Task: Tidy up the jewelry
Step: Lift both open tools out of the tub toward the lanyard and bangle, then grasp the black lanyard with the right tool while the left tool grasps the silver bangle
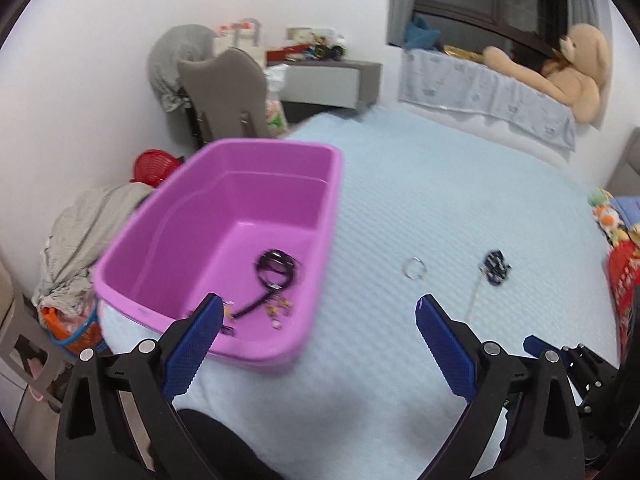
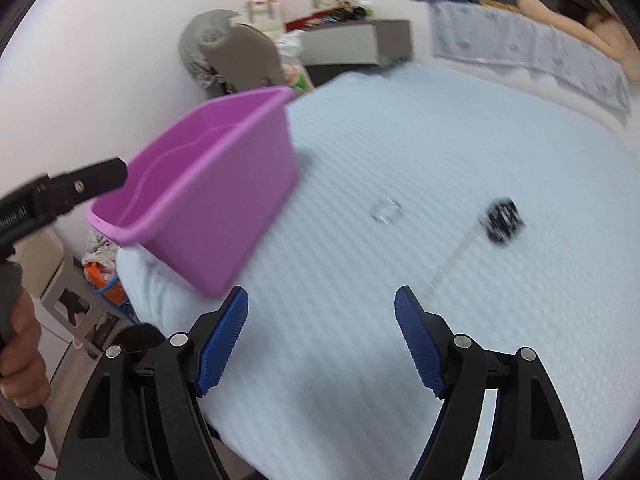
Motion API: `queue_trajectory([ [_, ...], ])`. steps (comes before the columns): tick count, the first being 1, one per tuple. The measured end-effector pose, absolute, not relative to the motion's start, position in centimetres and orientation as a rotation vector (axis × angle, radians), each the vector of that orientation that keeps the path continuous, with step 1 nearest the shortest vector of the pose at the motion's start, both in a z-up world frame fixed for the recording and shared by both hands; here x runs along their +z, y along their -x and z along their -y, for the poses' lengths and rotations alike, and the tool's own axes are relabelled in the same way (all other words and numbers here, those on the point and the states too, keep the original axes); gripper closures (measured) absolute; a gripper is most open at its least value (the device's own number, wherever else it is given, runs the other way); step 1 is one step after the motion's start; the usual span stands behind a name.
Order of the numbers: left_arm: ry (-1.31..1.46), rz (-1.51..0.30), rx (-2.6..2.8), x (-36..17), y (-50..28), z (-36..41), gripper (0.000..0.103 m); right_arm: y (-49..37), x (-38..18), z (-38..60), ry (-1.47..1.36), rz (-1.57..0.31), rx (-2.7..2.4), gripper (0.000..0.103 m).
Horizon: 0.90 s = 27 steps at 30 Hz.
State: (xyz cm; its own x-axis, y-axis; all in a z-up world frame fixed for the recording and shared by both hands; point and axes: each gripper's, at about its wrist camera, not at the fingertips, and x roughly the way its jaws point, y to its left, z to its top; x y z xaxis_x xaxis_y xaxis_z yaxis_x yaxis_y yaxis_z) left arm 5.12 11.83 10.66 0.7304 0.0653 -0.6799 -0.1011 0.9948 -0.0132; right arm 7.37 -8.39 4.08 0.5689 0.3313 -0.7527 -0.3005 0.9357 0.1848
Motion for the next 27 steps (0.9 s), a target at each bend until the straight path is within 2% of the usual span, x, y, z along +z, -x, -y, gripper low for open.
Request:
queue_trajectory([
  [12,0.035,-0.837,-0.032,5.3,-6.8,-5.1,0.007,-5.4,-0.8,16.7,-0.142,-0.953,0.192,0.03],
  [27,0.023,-0.972,-0.034,-2.1,-14.4,-2.1,0.007,-11.1,-6.0,21.2,-0.251,-1.008,0.109,0.03],
])
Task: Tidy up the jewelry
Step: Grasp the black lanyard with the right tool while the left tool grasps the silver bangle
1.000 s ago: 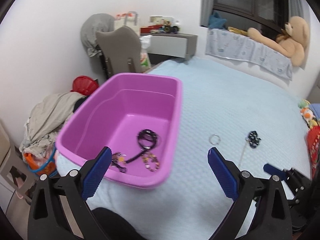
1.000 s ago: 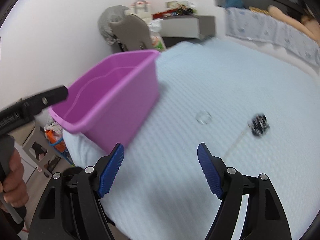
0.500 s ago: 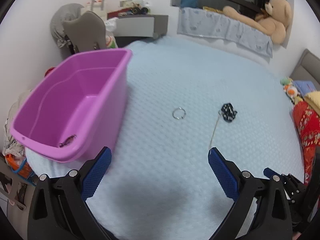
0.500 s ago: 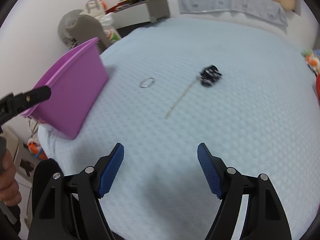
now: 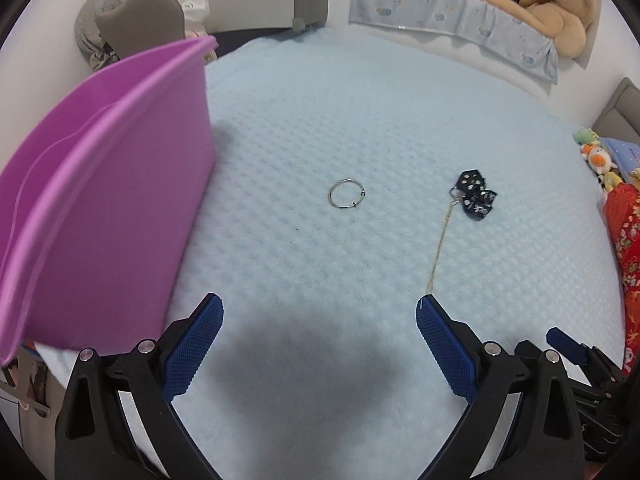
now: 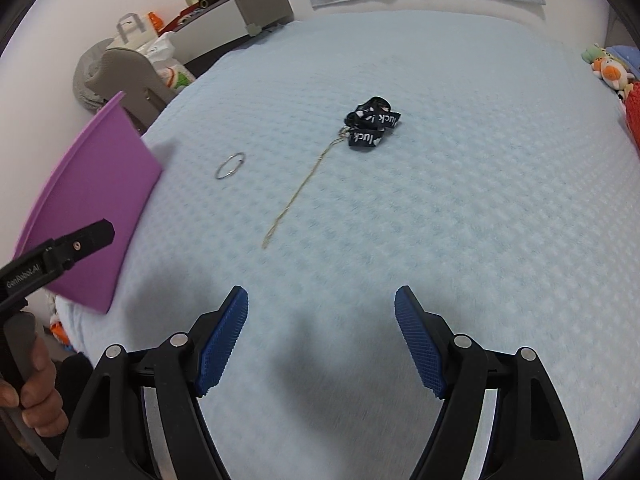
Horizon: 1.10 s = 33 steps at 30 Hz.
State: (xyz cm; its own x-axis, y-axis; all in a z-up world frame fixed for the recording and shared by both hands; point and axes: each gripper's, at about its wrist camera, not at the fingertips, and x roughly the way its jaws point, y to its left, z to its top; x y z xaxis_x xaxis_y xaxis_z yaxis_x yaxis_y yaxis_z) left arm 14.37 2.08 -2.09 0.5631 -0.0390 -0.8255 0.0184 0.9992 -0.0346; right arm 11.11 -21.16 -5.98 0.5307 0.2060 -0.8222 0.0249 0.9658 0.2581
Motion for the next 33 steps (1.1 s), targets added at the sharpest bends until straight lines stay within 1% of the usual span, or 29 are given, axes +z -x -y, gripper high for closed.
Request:
queue_trajectory([
  [5,-0.003,-0.99,-0.012,-4.7,-17.9,-1.1,0.007,-14.4,-7.6,21.9,-0.229,-1.021,0.086,0.03],
  [16,0.0,-1.017,-0.004,-9.8,-26.3,0.4,0.007,-23.5,-9.8,23.1,-0.217,-0.984,0.066,0.03],
  [25,0.008,-1.029,0.021,-12.4,-30.0,0.5,0.007,-29.0,-11.9,23.5,-0.178,-0.975,0.015,0.03],
  [26,0.009,-1.03,0.023,-12.7,-30.2,0.5,0.006,-29.4,-12.1,23.4,-0.168,-0.974,0.007,0.03],
  [28,0.007,-1.018,0.03,-13.0,-30.4,0.5,0.005,-30.1,-12.3,23.3,-0.149,-0.971,-0.007,0.03],
  [30,-0.01,-1.001,0.039,-13.1,-30.5,0.8,0.006,-30.5,-12.6,23.2,-0.134,-0.96,-0.011,0.025],
  [33,-0.02,-0.986,0.05,-13.2,-30.8,1.2,0.006,-31.3,-12.7,23.0,-0.12,-0.949,-0.016,0.023],
])
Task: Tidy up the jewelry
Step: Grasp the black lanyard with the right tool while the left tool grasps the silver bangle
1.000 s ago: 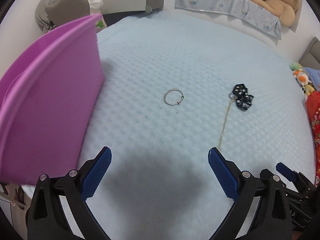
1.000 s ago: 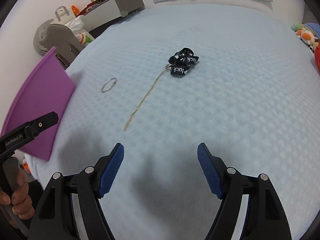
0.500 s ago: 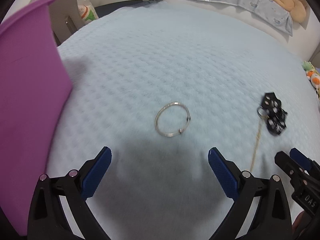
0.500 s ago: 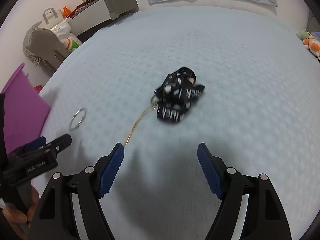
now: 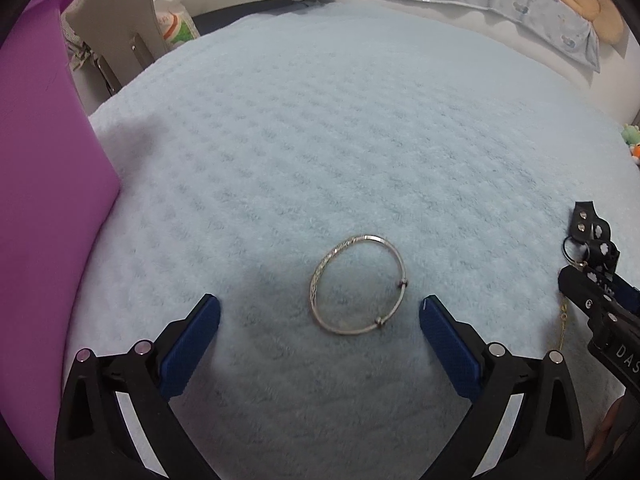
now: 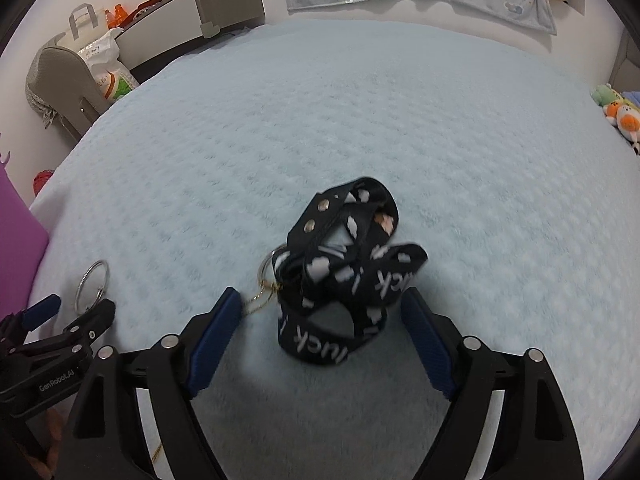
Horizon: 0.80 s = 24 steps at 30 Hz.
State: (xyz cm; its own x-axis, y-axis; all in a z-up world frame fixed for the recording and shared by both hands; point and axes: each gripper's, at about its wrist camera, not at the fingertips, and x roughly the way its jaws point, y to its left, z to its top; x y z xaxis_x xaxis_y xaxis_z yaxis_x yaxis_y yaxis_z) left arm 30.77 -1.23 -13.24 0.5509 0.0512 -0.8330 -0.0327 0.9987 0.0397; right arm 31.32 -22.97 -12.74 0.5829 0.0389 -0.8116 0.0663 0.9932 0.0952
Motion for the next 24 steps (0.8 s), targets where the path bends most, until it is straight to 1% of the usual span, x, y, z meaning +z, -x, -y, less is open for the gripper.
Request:
queue_trajectory([
  [11,-0.009,-0.949,0.083,-13.7,-32.4,1.6,0.006,-33.7,-13.3,22.7,-0.074,-0.934,-0.049,0.021],
  [13,-0.006,-0.947,0.084,-13.6,-32.2,1.8,0.006,-33.5,-13.3,22.4,-0.057,-0.929,-0.055,0.022],
  [16,-0.004,-0.96,0.074,-13.5,-32.1,1.8,0.01,-33.2,-13.2,22.2,-0.049,-0.935,-0.058,0.026],
  [18,0.022,-0.969,0.058,-13.3,-31.7,1.4,0.015,-33.0,-13.2,22.1,-0.042,-0.947,-0.049,0.032],
  [19,0.031,-0.965,0.056,-13.2,-31.4,1.2,0.021,-32.8,-13.1,22.1,-0.046,-0.946,-0.04,0.034],
  [20,0.026,-0.959,0.06,-13.1,-31.2,1.2,0.03,-32.6,-13.0,22.3,-0.052,-0.944,-0.034,0.04],
  [21,0.019,-0.951,0.051,-13.0,-30.9,1.2,0.036,-32.3,-12.9,22.4,-0.06,-0.941,-0.027,0.048],
  [22,0.01,-0.943,0.034,-12.9,-30.6,1.5,0.05,-32.0,-12.8,22.6,-0.063,-0.936,-0.025,0.053],
  [23,-0.005,-0.941,0.023,-12.8,-30.4,1.8,0.057,-31.7,-12.7,22.6,-0.062,-0.93,-0.025,0.061],
  [24,-0.036,-0.937,0.033,-12.7,-30.1,2.3,0.057,-31.4,-12.5,22.7,-0.061,-0.923,-0.026,0.072],
])
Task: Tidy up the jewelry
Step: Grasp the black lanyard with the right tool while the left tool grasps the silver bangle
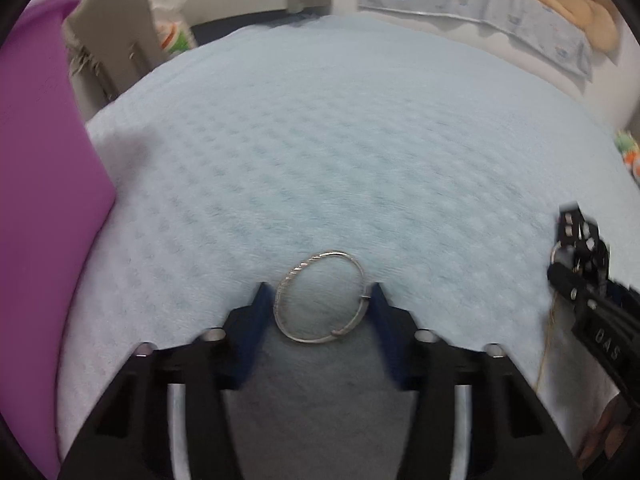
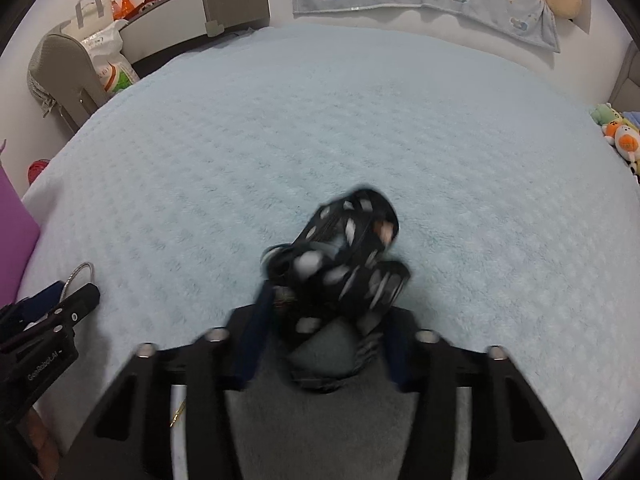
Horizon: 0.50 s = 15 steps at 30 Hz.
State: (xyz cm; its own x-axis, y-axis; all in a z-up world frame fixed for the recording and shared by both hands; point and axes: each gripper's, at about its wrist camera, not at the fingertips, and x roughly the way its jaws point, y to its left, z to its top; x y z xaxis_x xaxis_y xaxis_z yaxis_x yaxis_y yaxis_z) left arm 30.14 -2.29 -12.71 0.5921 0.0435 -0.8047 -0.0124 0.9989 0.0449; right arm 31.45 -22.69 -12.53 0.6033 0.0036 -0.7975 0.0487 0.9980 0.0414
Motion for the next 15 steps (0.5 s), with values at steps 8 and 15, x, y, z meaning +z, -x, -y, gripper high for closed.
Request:
queue_trajectory([
  [8,0.033,-0.979,0.016,-11.9,-27.7,1.1,0.057,-28.0,-12.0,25.4,-0.21,-0.893,0.021,0.096],
  [15,0.038,-0.993,-0.017,-10.3,-23.6,0.4,0.057,-24.1,-10.8,25.1,-0.265,-0.88,0.033,0.097],
])
